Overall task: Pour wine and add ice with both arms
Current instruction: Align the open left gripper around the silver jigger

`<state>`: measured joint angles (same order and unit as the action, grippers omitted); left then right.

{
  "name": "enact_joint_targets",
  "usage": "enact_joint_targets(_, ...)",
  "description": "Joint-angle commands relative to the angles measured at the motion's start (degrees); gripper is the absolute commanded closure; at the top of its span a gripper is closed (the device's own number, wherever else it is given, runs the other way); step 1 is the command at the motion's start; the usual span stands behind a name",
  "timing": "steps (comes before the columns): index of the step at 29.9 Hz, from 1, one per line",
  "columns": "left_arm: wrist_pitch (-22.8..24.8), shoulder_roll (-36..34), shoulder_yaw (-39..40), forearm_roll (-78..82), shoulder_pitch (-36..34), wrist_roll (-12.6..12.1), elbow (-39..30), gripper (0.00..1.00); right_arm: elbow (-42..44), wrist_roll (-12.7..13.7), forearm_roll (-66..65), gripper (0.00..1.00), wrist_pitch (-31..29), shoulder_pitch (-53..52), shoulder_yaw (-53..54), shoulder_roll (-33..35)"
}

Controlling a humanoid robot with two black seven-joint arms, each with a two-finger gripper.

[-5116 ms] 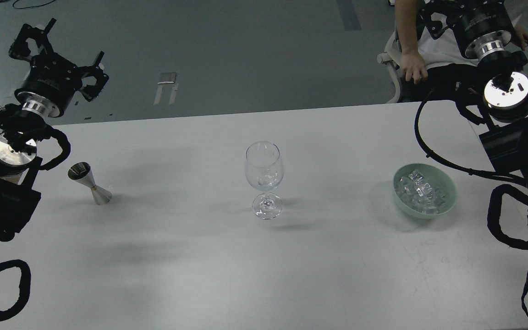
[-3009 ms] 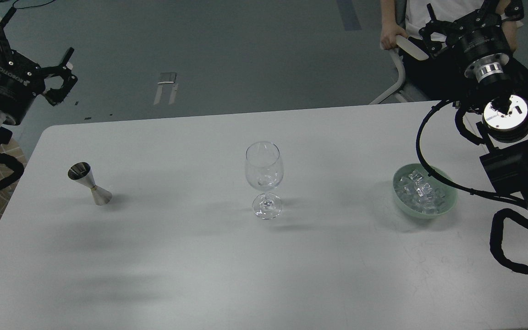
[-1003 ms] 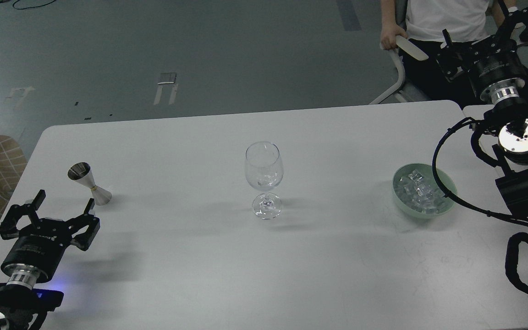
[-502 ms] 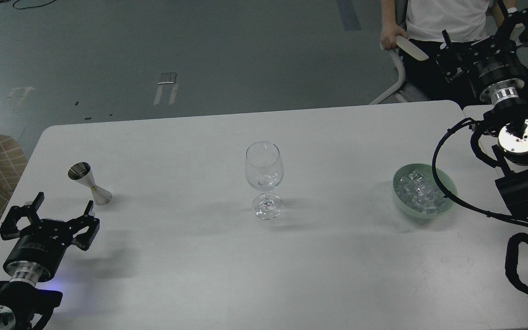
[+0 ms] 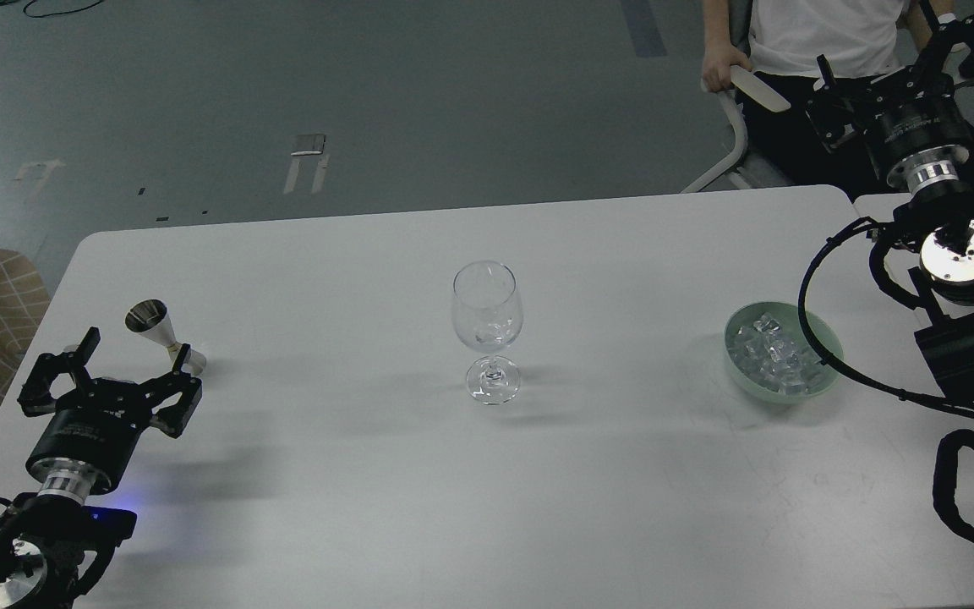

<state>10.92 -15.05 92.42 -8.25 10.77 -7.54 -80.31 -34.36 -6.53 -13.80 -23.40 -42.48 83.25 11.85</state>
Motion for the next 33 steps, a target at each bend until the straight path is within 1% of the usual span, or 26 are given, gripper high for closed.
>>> enact_joint_targets(1,-0.4,0.1,0.0,0.0,0.0,0.0,0.1,0.02,0.1,0.0,0.0,0.00,-0.1,0.1,0.0,-0.1)
enact_joint_targets(10,-0.7,0.2,0.4,-0.2,-1.0,-0.1,1.3,0.02,0.2,-0.1,0.0,0.00,0.0,0.3,0.0,-0.2)
enact_joint_targets(14,-0.9,0.3,0.6,-0.1,-2.5,-0.1,2.0,0.02,0.2,-0.1,0.0,0.00,0.0,0.4,0.0,-0.2)
enact_joint_targets(16,-1.0,1.4,0.6,-0.1,-3.0,-0.2,2.9,0.02,0.2,-0.1,0.0,0.00,0.0,0.4,0.0,-0.2)
enact_joint_targets(18,-1.8,3.1,0.6,-0.1,-3.6,-0.2,3.0,0.02,0.2,0.0,0.0,0.00,0.0,0.4,0.0,-0.2)
enact_joint_targets(21,-3.2,3.5,0.7,-0.1,-4.3,-0.3,3.3,0.01,0.2,0.0,0.0,0.00,0.0,0.3,0.0,-0.2)
enact_joint_targets(33,-2.8,3.7,0.7,-0.1,-4.8,-0.2,4.1,0.02,0.2,-0.1,0.0,0.00,0.0,0.4,0.0,0.0)
